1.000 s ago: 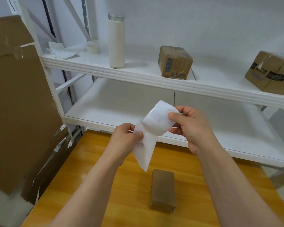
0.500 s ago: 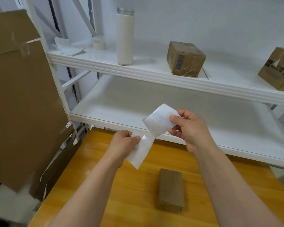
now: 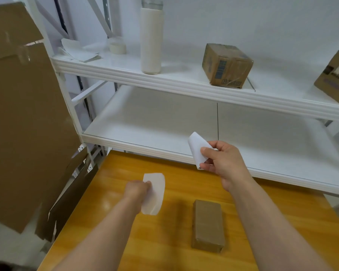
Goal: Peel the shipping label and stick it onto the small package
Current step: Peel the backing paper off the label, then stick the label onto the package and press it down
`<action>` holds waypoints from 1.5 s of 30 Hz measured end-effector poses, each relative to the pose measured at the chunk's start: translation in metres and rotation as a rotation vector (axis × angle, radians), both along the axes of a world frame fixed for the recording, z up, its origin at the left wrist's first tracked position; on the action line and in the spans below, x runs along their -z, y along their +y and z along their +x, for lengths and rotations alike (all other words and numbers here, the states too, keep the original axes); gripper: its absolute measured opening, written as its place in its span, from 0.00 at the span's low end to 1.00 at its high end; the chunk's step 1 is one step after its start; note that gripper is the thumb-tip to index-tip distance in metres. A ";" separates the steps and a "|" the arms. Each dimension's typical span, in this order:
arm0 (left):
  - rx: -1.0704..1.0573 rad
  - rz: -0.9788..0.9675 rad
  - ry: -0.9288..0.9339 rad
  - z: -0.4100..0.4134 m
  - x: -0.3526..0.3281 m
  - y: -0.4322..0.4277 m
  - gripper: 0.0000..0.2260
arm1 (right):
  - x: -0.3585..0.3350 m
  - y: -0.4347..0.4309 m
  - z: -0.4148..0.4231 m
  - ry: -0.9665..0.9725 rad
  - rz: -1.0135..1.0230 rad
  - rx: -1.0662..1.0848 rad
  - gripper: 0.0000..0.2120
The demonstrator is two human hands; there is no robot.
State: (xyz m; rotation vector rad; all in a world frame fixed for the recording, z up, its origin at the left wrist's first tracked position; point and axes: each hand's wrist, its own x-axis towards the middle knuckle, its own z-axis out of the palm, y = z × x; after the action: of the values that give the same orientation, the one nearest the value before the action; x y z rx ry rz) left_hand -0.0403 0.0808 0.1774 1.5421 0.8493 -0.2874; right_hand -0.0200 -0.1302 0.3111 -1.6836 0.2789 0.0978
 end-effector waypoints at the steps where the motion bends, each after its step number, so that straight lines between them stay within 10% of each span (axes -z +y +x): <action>1: -0.014 -0.012 0.023 -0.001 0.007 0.000 0.12 | 0.002 0.001 -0.001 0.006 -0.015 -0.006 0.07; 12: 0.026 0.045 0.058 0.005 0.013 0.006 0.33 | 0.008 -0.001 -0.004 0.035 -0.089 -0.051 0.06; 23: 0.335 -0.093 -0.519 0.014 -0.105 -0.033 0.02 | -0.006 -0.025 -0.007 -0.020 -0.258 -0.184 0.05; 45: 0.555 0.016 -0.565 0.013 -0.139 -0.084 0.18 | -0.038 -0.062 -0.027 -0.398 -0.815 -0.428 0.06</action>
State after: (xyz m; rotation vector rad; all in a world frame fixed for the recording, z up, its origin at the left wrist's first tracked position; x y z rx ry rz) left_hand -0.0277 -0.0034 0.3165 1.7330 -0.0270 -0.2222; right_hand -0.0473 -0.1923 0.3488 -2.4993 -0.4058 -0.0452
